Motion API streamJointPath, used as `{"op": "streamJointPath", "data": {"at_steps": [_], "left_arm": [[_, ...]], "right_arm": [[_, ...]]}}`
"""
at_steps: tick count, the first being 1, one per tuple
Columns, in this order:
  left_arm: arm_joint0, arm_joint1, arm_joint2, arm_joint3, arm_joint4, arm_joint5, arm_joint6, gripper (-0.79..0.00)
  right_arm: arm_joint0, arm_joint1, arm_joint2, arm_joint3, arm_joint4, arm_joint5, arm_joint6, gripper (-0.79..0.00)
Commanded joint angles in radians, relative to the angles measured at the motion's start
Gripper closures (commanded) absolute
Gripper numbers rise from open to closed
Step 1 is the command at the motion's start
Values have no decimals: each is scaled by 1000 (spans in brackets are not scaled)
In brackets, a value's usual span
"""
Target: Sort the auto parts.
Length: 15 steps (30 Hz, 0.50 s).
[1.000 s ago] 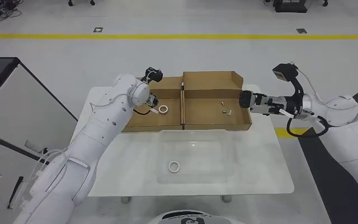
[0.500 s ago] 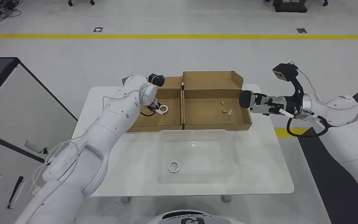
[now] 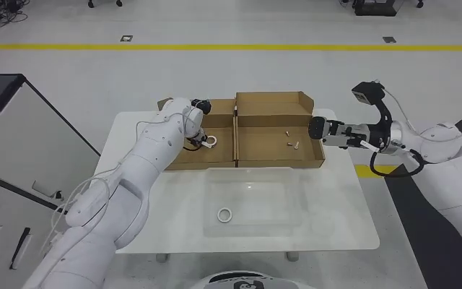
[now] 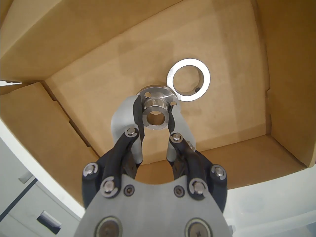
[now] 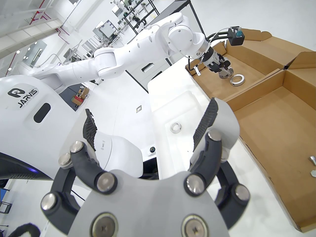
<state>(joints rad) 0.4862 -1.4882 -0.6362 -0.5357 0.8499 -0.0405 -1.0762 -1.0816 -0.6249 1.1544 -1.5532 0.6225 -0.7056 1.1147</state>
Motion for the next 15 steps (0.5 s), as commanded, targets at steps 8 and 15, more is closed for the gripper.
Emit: {"op": "streamJointPath", "data": {"at_steps": [8,15], "left_arm": [[-28,-36,12,81,-13,-12,-5,-102],[-45,-57,13,126,-26,-28,-3,-785]], "right_arm": [[0,0,0,0,0,0,0,-785],[0,0,0,0,0,0,0,-785]]}}
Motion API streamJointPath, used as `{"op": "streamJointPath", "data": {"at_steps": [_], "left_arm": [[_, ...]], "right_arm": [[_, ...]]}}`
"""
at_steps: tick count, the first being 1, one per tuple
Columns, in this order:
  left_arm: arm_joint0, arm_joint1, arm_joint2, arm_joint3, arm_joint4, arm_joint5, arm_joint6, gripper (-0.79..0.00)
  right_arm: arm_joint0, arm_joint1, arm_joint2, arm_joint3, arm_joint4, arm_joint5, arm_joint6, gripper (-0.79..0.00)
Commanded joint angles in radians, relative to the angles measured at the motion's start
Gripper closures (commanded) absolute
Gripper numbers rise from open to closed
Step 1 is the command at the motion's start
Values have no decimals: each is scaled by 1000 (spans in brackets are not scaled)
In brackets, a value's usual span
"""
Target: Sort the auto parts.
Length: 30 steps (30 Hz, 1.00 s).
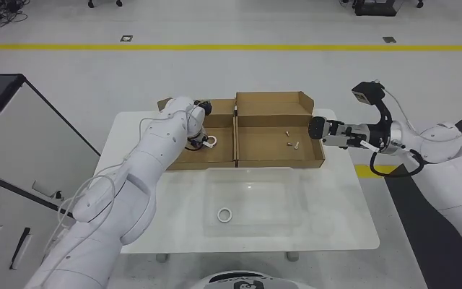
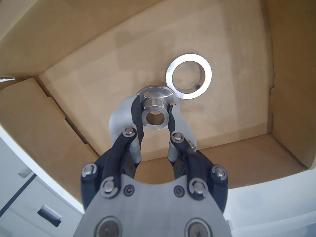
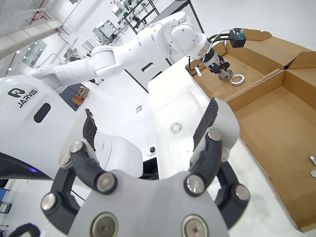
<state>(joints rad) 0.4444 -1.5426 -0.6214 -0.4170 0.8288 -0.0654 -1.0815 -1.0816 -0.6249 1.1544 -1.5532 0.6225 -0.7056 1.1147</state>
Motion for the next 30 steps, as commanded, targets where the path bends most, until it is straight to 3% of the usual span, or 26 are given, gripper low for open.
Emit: {"op": "streamJointPath", "data": {"at_steps": [1,11,19,24,27,30], "left_arm": [[-5,-5,-3,14,-7,-5,6,-785],[-46,-4,-50,28,-71,-83,57,-785],[-49,47,-112,-63,-88,-225,84,-785],[13,109,-176,-236,-74,-316,59,-785],[93,160,-240,-424,-46,-350,13,-785],[222,216,-328,-683,-22,-370,-64,-785]], "right_arm": [[0,0,0,0,0,0,0,-785],[0,0,0,0,0,0,0,-785],[0,0,0,0,0,0,0,-785],[0,0,0,0,0,0,0,-785],[0,0,0,0,0,0,0,-785],[0,0,0,0,0,0,0,-785]]}}
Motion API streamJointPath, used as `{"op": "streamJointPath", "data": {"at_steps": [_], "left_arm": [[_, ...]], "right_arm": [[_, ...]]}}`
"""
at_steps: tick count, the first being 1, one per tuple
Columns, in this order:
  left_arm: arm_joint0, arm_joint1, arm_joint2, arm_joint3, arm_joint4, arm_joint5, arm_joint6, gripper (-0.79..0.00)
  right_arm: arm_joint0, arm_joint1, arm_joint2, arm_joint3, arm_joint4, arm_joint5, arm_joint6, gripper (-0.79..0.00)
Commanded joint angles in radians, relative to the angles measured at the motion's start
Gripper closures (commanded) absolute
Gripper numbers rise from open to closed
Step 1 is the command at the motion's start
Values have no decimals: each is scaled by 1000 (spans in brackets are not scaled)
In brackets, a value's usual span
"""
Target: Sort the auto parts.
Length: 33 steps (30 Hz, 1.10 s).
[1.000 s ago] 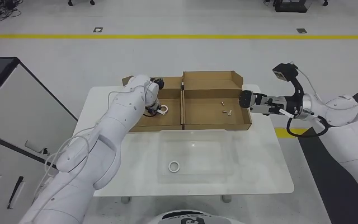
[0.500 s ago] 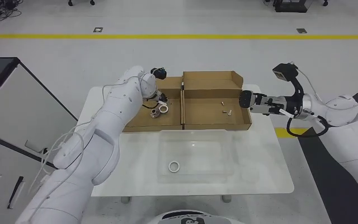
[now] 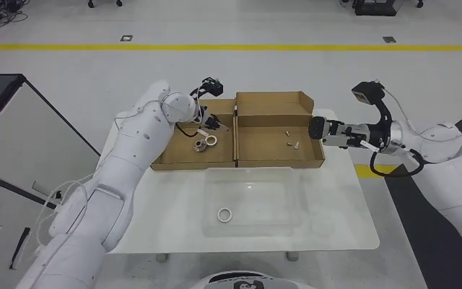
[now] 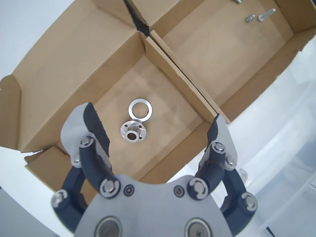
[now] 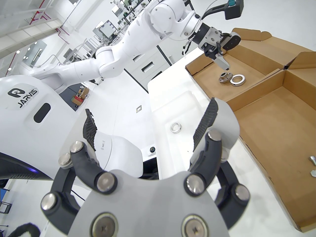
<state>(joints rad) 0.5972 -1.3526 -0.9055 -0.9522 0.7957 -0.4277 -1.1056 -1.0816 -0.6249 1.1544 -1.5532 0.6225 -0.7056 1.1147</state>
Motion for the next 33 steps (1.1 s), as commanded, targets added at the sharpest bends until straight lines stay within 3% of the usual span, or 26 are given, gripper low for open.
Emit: {"op": "streamJointPath", "data": {"at_steps": [1,5,8,11,18,24,33], "left_arm": [[120,44,-77,-241,21,-12,-70,-785],[315,99,-196,-565,24,-56,-179,-785],[417,126,-244,-717,29,-75,-212,-785],[478,151,-243,-807,34,-79,-207,-785],[514,226,-140,-890,-3,-110,-177,-785],[454,315,-40,-901,-169,-116,-171,-785],[448,320,-36,-901,-172,-115,-172,-785]], "right_arm": [[0,0,0,0,0,0,0,-785],[0,0,0,0,0,0,0,-785],[0,0,0,0,0,0,0,-785],[0,0,0,0,0,0,0,-785],[0,0,0,0,0,0,0,-785],[0,0,0,0,0,0,0,-785],[0,0,0,0,0,0,0,-785]]}}
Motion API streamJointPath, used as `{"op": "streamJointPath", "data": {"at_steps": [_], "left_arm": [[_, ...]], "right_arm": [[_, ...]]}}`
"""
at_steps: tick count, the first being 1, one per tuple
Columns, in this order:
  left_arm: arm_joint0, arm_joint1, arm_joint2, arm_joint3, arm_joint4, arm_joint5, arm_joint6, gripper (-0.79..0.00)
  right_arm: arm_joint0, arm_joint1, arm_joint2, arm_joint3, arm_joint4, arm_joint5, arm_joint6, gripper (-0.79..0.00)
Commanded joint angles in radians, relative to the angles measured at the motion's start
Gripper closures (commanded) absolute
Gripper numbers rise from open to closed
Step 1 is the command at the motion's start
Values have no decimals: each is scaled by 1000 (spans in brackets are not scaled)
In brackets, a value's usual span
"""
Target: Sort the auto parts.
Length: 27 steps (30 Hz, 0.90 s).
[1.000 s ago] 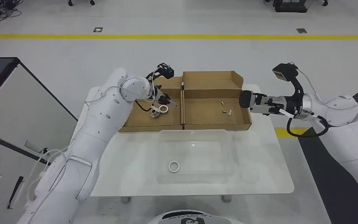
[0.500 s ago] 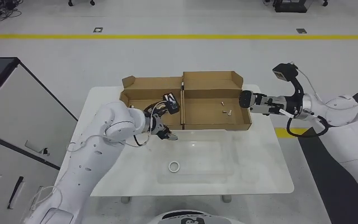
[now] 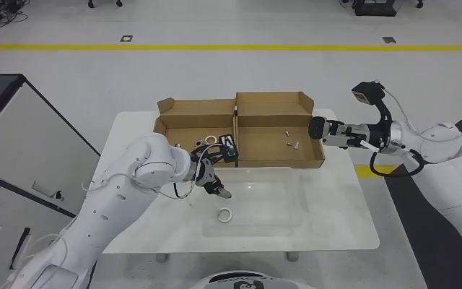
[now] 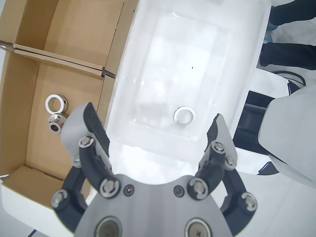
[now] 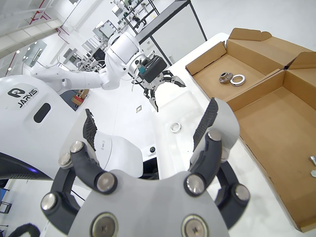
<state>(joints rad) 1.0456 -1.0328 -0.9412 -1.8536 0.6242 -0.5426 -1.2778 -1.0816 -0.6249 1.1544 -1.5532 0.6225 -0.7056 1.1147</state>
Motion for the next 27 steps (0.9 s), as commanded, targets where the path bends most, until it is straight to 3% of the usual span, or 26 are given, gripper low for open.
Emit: {"op": "streamJointPath", "data": {"at_steps": [1,4,9,19,27], "left_arm": [[0,0,0,0,0,0,0,-785],[4,-1,11,-9,2,-3,3,-785],[-31,-1,127,-56,36,39,-39,-785],[-262,-17,457,7,24,132,-132,-785],[-377,-47,604,93,-27,132,-131,-785]], "right_arm": [[0,0,0,0,0,0,0,-785],[0,0,0,0,0,0,0,-785],[0,0,0,0,0,0,0,-785],[0,0,0,0,0,0,0,-785],[0,0,0,0,0,0,0,-785]]}}
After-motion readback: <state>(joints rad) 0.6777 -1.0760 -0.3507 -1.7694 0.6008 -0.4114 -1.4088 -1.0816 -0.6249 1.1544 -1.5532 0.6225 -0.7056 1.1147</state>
